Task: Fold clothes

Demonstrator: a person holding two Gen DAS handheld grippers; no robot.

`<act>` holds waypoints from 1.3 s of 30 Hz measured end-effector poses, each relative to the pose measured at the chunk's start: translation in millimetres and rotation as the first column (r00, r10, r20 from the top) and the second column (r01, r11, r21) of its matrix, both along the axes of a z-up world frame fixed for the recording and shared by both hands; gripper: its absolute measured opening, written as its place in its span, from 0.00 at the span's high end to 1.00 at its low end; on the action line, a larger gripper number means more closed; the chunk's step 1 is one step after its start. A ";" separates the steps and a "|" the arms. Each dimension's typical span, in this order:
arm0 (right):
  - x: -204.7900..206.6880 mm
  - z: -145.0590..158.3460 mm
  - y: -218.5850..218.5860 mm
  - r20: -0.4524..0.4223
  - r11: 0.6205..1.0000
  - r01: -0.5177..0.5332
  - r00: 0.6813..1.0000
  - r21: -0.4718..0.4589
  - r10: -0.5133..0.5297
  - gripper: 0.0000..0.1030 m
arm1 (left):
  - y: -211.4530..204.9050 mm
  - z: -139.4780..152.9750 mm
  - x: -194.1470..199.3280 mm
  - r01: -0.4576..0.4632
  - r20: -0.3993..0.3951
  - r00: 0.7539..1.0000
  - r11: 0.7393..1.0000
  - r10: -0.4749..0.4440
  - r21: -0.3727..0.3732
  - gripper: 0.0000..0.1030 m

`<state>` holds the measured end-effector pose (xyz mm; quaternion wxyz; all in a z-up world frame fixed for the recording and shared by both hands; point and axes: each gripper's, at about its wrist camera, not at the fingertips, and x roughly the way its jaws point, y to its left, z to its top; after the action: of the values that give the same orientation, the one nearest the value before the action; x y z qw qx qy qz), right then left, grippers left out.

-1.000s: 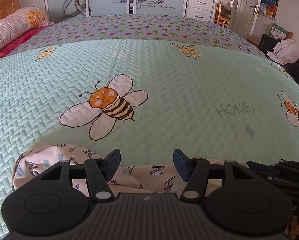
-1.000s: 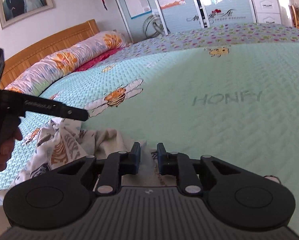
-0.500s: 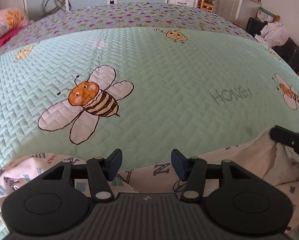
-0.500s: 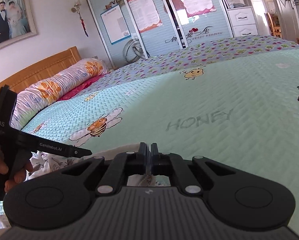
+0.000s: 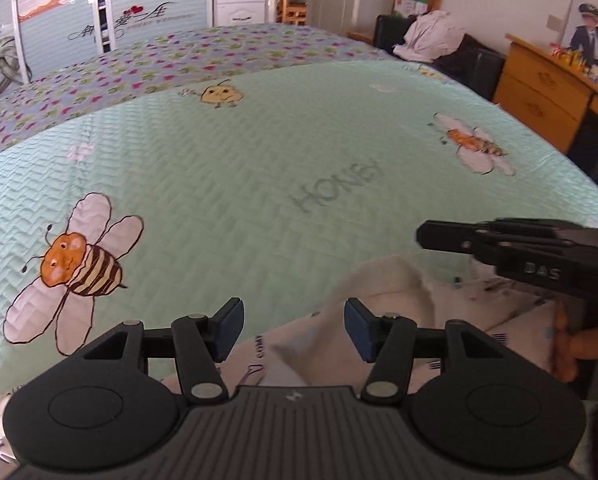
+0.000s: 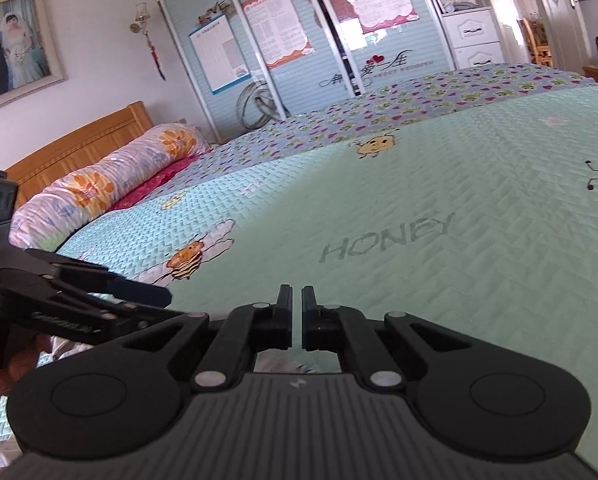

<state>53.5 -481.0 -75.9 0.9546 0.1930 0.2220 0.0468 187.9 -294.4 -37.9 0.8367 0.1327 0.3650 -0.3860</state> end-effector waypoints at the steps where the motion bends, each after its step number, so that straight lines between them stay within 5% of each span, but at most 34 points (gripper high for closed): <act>1: -0.2 -0.3 -1.5 0.003 1.000 -0.001 1.000 0.012 0.001 0.97 | 0.7 0.3 -1.0 0.003 0.003 1.000 1.000 -0.003 -0.009 0.40; 7: 0.2 -0.4 -4.0 0.015 1.000 0.002 1.000 0.030 -0.003 0.97 | -13.3 -25.8 3.1 0.003 0.031 0.999 0.988 -0.008 0.157 0.39; 12: -0.3 -3.2 -10.7 0.024 0.997 0.039 0.999 0.064 -0.040 0.94 | -12.2 -35.5 15.6 -0.017 0.002 1.000 0.982 0.017 0.187 0.39; 13: -1.2 -3.1 -12.2 0.032 0.996 0.047 0.998 0.072 -0.050 0.93 | -12.5 -36.8 17.4 -0.016 -0.021 1.000 0.983 0.020 0.183 0.42; 15: -3.8 -2.3 -16.0 0.052 0.994 0.065 0.996 0.090 -0.070 0.93 | -13.7 -36.3 17.8 -0.001 -0.039 0.999 0.984 0.008 0.179 0.87; 22: -26.4 7.2 -39.2 0.169 0.961 0.215 0.955 0.176 -0.245 0.81 | -12.4 -7.8 31.3 -0.161 0.169 0.978 0.964 0.126 0.212 0.93; 26: -30.9 3.7 -52.0 0.172 0.935 0.277 0.933 0.222 -0.317 0.80 | -13.3 19.7 63.8 -0.322 0.328 0.914 0.920 0.240 0.223 0.93; 30: -26.4 -2.7 -57.0 0.150 0.928 0.280 0.935 0.246 -0.322 0.79 | -14.0 46.2 94.8 -0.491 0.517 0.789 0.847 0.332 0.206 0.94; 35: -17.9 -7.7 -51.2 0.125 0.941 0.273 0.946 0.198 -0.300 0.72 | -4.5 59.9 136.1 -0.683 0.612 0.633 0.714 0.474 0.152 0.93; 37: -14.8 -11.0 -49.6 0.108 0.946 0.265 0.952 0.184 -0.288 0.70 | 2.1 53.4 152.6 -0.716 0.599 0.615 0.682 0.513 0.152 0.93; 39: -11.0 -13.9 -46.8 0.092 0.955 0.239 0.962 0.178 -0.258 0.70 | 9.6 42.3 167.1 -0.721 0.536 0.645 0.666 0.545 0.190 0.87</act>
<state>42.5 -527.9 -89.8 0.9448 0.2947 0.1361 -0.0447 355.0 -284.8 4.3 0.9339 0.2381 0.2602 0.0594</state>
